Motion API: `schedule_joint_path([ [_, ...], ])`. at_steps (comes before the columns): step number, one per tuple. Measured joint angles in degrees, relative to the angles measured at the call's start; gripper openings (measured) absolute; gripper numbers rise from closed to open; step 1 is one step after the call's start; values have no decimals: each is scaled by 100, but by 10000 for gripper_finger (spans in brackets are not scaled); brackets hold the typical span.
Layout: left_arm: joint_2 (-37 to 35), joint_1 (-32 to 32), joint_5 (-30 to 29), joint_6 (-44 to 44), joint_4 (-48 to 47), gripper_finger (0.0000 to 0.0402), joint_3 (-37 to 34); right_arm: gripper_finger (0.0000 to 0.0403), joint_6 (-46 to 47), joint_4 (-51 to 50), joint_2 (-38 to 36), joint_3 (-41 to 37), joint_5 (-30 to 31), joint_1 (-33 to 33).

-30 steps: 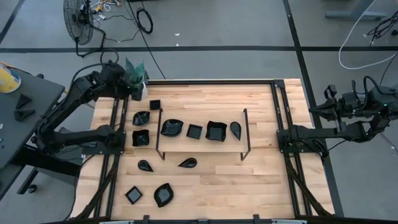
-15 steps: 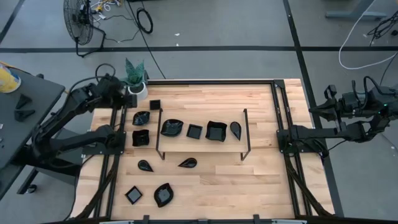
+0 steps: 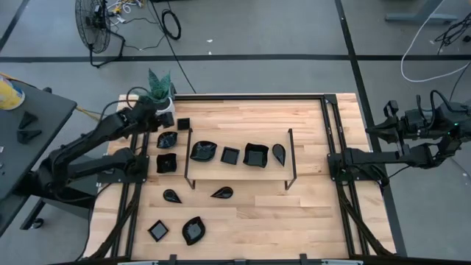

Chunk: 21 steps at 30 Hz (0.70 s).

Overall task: Pick & Place Mini shaped plates
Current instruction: Stack the square plate on top of the square plate on the shelf

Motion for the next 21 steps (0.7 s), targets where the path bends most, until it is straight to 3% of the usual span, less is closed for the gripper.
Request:
schedule_joint_path([
  [7, 329, 0, -567, -209, 591, 236, -585, 6, 0, 0, 0, 0, 1, -1],
  [21, 1594, -26, -679, -95, 1874, 236, -934, 6, 1, 0, 0, 0, 0, 0],
])
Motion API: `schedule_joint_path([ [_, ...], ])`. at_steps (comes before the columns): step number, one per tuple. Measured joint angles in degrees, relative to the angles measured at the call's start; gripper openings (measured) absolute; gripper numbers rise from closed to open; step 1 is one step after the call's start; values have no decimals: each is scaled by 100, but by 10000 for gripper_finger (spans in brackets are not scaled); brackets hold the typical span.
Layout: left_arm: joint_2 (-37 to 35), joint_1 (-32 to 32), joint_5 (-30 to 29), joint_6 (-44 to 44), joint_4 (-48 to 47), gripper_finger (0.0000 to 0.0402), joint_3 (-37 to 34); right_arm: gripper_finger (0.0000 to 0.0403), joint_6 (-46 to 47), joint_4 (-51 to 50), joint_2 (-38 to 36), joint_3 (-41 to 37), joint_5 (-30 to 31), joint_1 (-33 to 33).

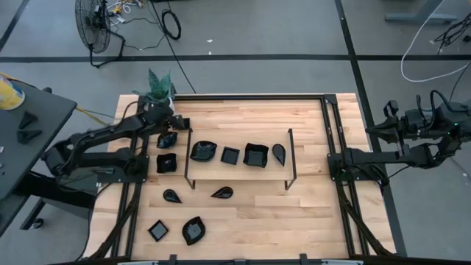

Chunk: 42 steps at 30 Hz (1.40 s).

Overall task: Pick & Place Mini shaped plates
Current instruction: Stack the square plate on top of the square plate on the shelf

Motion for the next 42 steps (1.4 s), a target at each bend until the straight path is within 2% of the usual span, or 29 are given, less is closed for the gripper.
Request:
schedule_joint_path([
  [5, 428, 7, 20, 27, 17, 236, -2, 6, 0, 0, 0, 0, 0, 0],
  [22, 1520, 46, 27, 887, 1119, 236, -2, 6, -1, -2, 0, 0, 0, -1],
  [33, 1890, 46, 121, 868, 1156, 235, 0, 6, -1, -1, 0, 0, 0, 0],
  [42, 1890, 46, 219, 854, 1176, 185, 0, 6, -2, -1, 0, 0, 0, 0],
])
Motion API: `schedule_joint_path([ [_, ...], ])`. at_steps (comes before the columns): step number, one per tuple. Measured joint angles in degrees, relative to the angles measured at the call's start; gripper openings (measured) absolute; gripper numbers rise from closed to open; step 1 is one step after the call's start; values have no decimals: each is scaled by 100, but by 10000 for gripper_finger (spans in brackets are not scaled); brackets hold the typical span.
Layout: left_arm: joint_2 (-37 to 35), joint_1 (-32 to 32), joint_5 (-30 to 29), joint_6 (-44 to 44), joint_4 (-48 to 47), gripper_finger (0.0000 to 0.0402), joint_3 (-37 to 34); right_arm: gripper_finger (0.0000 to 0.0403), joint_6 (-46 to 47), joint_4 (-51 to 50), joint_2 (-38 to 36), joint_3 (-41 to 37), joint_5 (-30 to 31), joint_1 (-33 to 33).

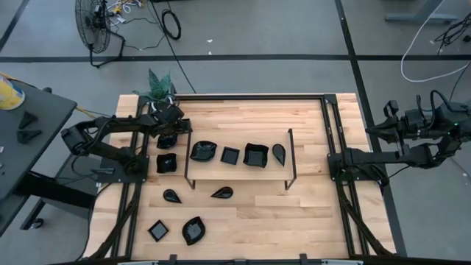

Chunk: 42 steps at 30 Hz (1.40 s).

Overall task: Pick & Place Mini shaped plates
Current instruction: Stack the square plate on top of the square plate on the shelf

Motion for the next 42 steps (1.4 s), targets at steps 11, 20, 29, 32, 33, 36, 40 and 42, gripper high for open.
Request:
schedule_joint_path([
  [11, 0, 0, 26, -45, 9, 103, 0, 6, 0, -1, 0, 0, 0, 0],
  [20, -2, 0, 30, -87, 11, 58, 0, 6, 1, -1, 0, 0, 1, -1],
  [29, -2, 0, 69, -163, 39, 33, 2, 6, 0, 1, 0, 0, 0, -2],
  [32, -4, 0, 88, -163, 48, 29, 4, 6, 1, 1, 0, 0, 1, -1],
  [33, -4, 0, 107, -163, 53, 29, 4, 6, 0, 0, 0, 0, 0, -1],
  [36, -4, 0, 153, -161, 107, 28, 4, 6, 0, 1, 0, 0, 0, -2],
  [40, -4, 0, 157, -150, 225, 28, 4, 6, 2, -1, 0, 0, 1, 0],
  [42, -4, 0, 157, -148, 225, 27, 4, 6, 0, 1, 0, 0, 2, -1],
])
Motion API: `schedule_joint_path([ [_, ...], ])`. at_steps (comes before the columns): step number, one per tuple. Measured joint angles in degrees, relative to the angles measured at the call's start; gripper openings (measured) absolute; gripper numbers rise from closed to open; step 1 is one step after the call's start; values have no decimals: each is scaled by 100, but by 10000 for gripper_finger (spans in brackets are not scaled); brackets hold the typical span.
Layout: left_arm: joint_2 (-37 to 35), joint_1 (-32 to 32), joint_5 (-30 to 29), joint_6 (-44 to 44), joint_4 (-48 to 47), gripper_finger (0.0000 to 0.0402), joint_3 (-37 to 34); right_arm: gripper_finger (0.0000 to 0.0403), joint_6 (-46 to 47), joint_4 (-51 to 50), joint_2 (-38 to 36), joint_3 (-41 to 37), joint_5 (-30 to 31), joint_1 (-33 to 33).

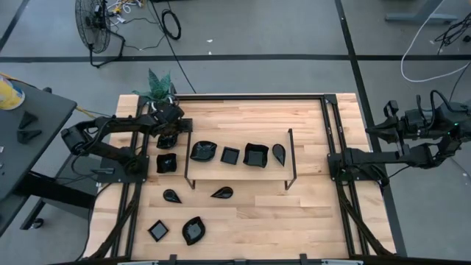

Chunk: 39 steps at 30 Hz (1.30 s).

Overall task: Pick & Place Mini shaped plates
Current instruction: Stack the square plate on top of the square plate on the shelf

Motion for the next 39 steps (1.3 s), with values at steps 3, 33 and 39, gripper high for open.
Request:
schedule_joint_path([
  [3, 0, 0, 0, 2, -2, 25, 0, 6, 2, -2, 0, 0, -2, 1],
  [33, -203, -439, -151, -4, 17, 5, 5, 6, 1, -2, 0, 1, -1, 1],
  [39, -320, -535, -258, 22, -15, 3, 142, 6, 2, -2, 0, 2, -2, 0],
])
